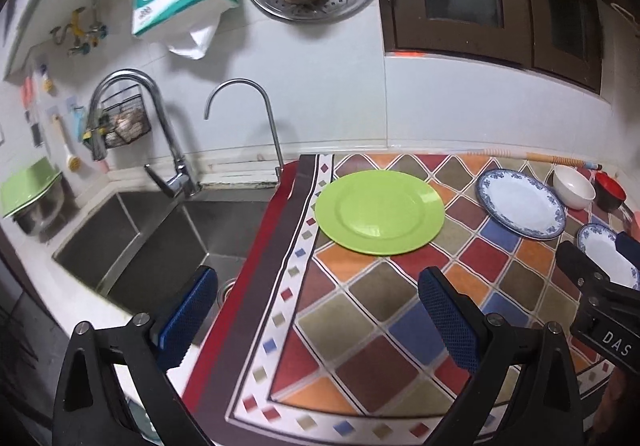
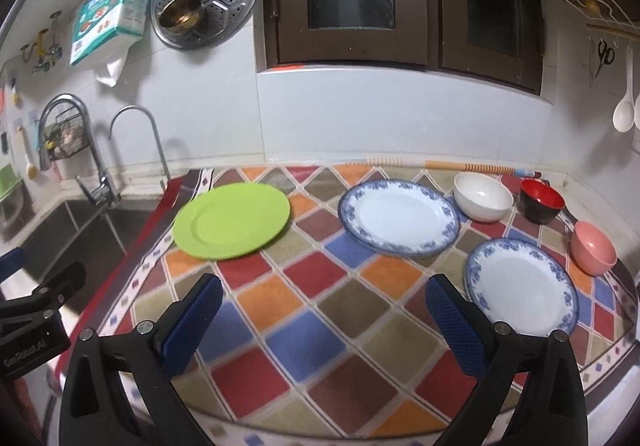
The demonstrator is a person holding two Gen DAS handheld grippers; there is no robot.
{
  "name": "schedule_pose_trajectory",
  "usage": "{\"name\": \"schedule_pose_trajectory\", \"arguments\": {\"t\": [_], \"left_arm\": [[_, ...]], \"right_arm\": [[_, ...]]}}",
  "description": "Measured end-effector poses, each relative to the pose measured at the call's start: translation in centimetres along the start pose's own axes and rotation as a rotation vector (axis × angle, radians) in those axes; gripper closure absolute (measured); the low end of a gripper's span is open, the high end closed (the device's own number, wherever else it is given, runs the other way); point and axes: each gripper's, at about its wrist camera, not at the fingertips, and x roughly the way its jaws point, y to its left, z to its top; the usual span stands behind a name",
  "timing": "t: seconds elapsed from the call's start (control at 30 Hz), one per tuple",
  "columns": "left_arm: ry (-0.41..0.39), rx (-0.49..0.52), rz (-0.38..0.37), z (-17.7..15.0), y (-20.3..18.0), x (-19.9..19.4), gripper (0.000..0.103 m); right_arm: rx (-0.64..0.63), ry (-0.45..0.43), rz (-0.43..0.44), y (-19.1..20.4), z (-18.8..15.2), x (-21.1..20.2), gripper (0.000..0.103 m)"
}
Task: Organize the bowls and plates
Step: 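Move both grippers down to the rim of the lime-green plate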
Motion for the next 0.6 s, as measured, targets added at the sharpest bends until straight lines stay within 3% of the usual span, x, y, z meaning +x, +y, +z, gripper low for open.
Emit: {"name": "schedule_pose_trajectory", "arguments": {"t": [0.33, 0.6], "left_arm": [[0.011, 0.035, -0.032, 3.2, 2.3, 6.6, 0.004], [0.056, 0.057, -0.065, 5.4, 2.4, 13.0, 0.005]], "right_arm": [[0.039, 0.024, -0.009, 3.8, 3.1, 5.8, 0.001], [-0.008, 0.059, -0.036, 5.5, 5.3, 11.4, 0.002]]}}
